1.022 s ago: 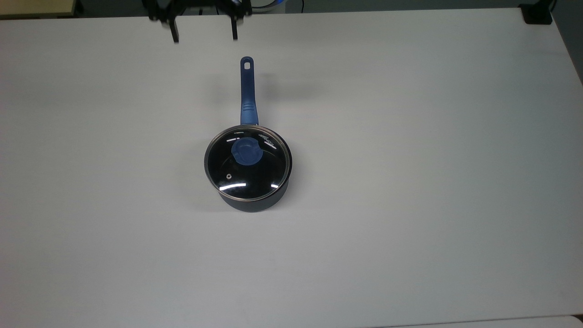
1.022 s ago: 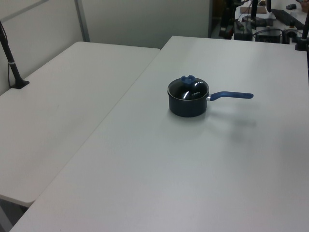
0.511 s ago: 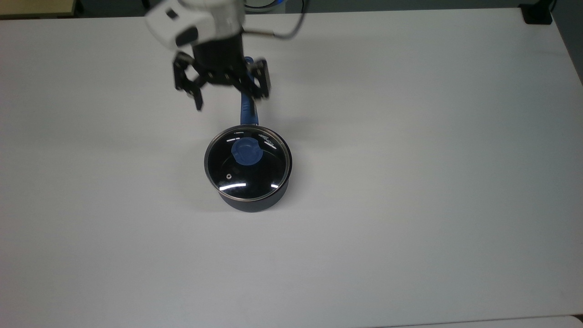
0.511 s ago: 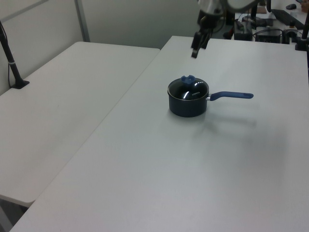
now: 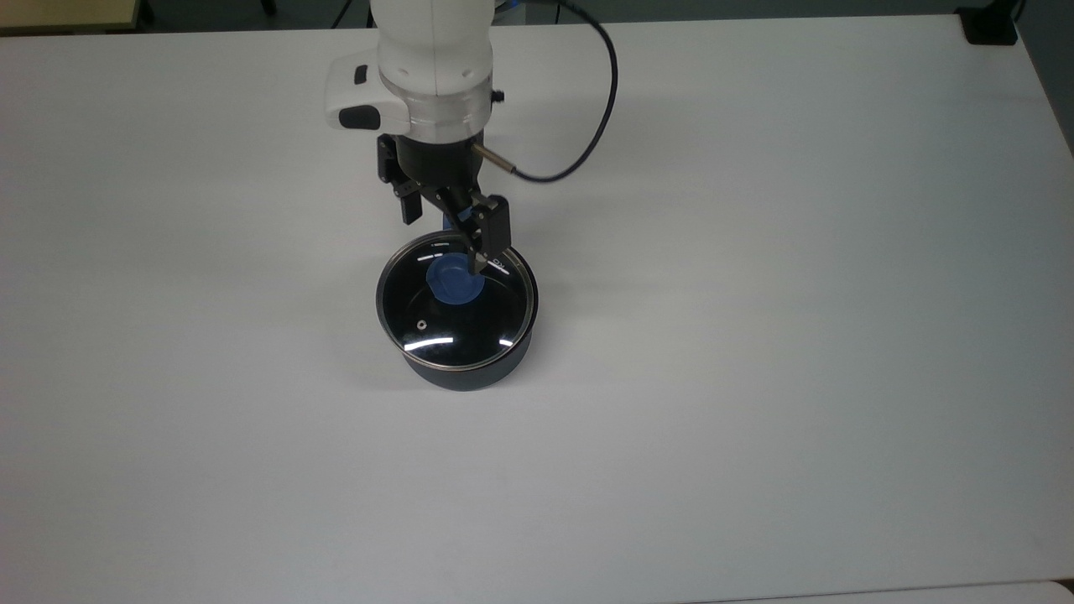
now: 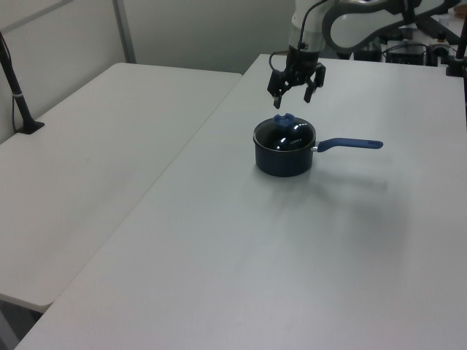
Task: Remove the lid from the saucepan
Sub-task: 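Move the gripper down over the saucepan to the blue lid knob, then close the gripper on the blue knob of the glass lid, then lift the glass lid up off the saucepan rim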
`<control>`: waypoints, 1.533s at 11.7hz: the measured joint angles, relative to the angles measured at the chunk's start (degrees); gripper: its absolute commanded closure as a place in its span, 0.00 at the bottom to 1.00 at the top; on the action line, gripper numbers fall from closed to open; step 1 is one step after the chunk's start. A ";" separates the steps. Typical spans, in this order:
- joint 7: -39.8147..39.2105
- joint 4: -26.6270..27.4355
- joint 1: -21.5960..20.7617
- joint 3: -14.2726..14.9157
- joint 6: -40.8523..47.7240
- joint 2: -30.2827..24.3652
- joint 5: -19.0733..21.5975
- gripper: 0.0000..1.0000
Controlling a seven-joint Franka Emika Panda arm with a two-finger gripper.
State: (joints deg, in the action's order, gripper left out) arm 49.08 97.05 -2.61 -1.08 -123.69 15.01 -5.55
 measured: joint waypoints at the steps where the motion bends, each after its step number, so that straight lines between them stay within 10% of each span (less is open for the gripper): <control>1: 5.08 0.42 -0.01 -0.57 -0.20 0.74 -0.84 0.00; 4: 13.68 1.04 0.03 -1.13 -6.32 4.38 -1.70 0.06; 9: 15.83 0.59 0.31 -1.12 -9.25 6.00 -1.71 0.73; 14: 8.49 0.44 0.72 -1.12 -6.45 3.72 -1.82 0.75; 18: -11.66 0.12 4.05 -1.52 11.41 -5.35 -1.78 0.74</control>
State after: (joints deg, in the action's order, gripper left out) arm 37.42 97.16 1.44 -2.60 -112.28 9.66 -7.33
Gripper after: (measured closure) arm 0.564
